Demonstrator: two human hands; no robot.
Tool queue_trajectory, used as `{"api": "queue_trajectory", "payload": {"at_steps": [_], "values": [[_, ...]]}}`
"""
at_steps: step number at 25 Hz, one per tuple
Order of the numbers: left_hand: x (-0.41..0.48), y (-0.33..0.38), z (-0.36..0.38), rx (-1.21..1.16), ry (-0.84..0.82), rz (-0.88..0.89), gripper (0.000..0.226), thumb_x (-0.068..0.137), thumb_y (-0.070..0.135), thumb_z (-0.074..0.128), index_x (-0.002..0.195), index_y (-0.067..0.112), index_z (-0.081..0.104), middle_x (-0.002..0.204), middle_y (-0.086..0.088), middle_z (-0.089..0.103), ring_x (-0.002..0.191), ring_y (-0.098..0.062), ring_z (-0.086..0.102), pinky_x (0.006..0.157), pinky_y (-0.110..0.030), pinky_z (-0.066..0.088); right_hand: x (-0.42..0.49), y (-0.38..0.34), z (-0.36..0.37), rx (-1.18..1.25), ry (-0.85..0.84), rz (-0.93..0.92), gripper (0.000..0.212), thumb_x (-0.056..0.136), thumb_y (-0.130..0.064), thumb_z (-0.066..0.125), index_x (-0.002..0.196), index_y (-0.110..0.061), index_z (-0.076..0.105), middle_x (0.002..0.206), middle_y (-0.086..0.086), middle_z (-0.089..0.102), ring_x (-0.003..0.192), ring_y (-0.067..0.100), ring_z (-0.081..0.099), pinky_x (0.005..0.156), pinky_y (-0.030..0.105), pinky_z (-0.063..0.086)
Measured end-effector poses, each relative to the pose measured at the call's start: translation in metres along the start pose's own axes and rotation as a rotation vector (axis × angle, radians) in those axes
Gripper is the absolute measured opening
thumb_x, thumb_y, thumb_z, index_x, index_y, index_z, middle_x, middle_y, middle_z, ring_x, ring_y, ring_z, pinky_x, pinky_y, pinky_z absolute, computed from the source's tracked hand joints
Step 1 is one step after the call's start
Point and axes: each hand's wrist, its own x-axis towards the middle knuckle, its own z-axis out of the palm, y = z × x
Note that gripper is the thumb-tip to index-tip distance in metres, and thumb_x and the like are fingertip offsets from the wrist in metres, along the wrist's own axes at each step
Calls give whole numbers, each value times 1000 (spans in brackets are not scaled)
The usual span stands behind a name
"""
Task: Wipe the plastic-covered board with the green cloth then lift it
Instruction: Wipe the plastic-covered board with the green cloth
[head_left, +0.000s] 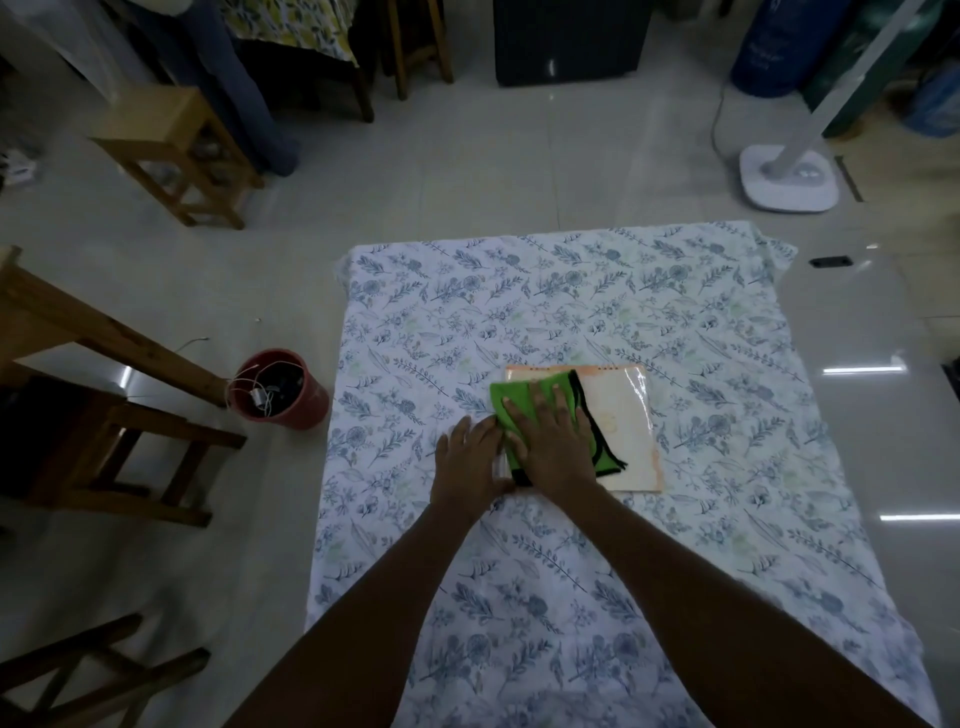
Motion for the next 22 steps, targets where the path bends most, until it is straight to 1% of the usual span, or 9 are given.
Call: {"api": "queue_trajectory", "payload": {"at_steps": [2, 6, 8, 11, 15, 17, 18, 20, 22], "values": [[1, 1, 1, -8, -1, -10, 89, 70, 61, 69, 142, 22, 34, 154, 4, 33, 146, -30, 19, 115, -55, 21, -12, 4, 1, -10, -3, -57, 55, 93, -56, 26, 146, -39, 25, 159, 5, 22, 144, 35, 18, 106, 57, 28], [0, 1, 2, 8, -48, -15, 102, 68, 66, 68, 148, 21, 24, 159, 3, 23, 148, -30, 12, 117, -56, 16, 18, 19, -6, -36, -45, -112, 54, 92, -59, 22, 144, -46, 25, 159, 2, 23, 145, 32, 17, 105, 57, 30], [1, 1, 2, 24, -51, -22, 103, 68, 64, 69, 149, 19, 23, 159, 2, 23, 148, -30, 12, 117, -55, 16, 22, 23, -10, -28, -33, -92, 54, 92, -58, 21, 143, -44, 28, 158, 2, 26, 144, 32, 20, 105, 56, 33], [0, 3, 2, 38, -49, -27, 103, 66, 63, 72, 147, 20, 25, 158, 4, 24, 147, -30, 14, 117, -55, 19, -10, 29, -6, -33, -7, -45, 55, 92, -57, 22, 145, -41, 26, 159, 3, 23, 145, 32, 17, 107, 55, 30], [-1, 7, -2, 51, -64, -31, 97, 73, 60, 68, 148, 18, 23, 160, 2, 21, 147, -29, 12, 117, -54, 18, -48, 51, -9, -97, 38, 38, 55, 92, -58, 26, 145, -42, 27, 157, 2, 29, 143, 33, 23, 105, 58, 29], [-10, 12, 0, 79, -61, -16, 90, 81, 55, 61, 149, 14, 19, 161, 0, 18, 148, -28, 11, 117, -50, 21, -42, 57, -15, -100, 50, 125, 51, 93, -56, 33, 142, -42, 33, 153, 3, 35, 141, 37, 26, 104, 62, 27], [-18, 15, 4, 81, -54, -5, 86, 86, 51, 58, 150, 11, 16, 162, -2, 16, 148, -28, 11, 118, -48, 23, -38, 59, -19, -102, 43, 158, 48, 93, -52, 39, 140, -40, 37, 151, 3, 39, 139, 38, 29, 102, 63, 29], [-38, 18, 17, 24, -39, -6, 80, 92, 46, 52, 151, 10, 10, 163, -3, 10, 149, -27, 9, 119, -46, 24, -37, 60, -27, -89, 39, 186, 45, 91, -43, 54, 135, -34, 48, 145, 6, 48, 133, 40, 38, 95, 60, 39], [-57, 24, 28, -47, -11, -3, 75, 95, 45, 46, 151, 10, 11, 163, -3, 7, 149, -25, 7, 119, -45, 23, -50, 65, -29, -49, 47, 204, 43, 86, -27, 66, 128, -26, 56, 135, 7, 57, 120, 40, 49, 84, 52, 50]]}}
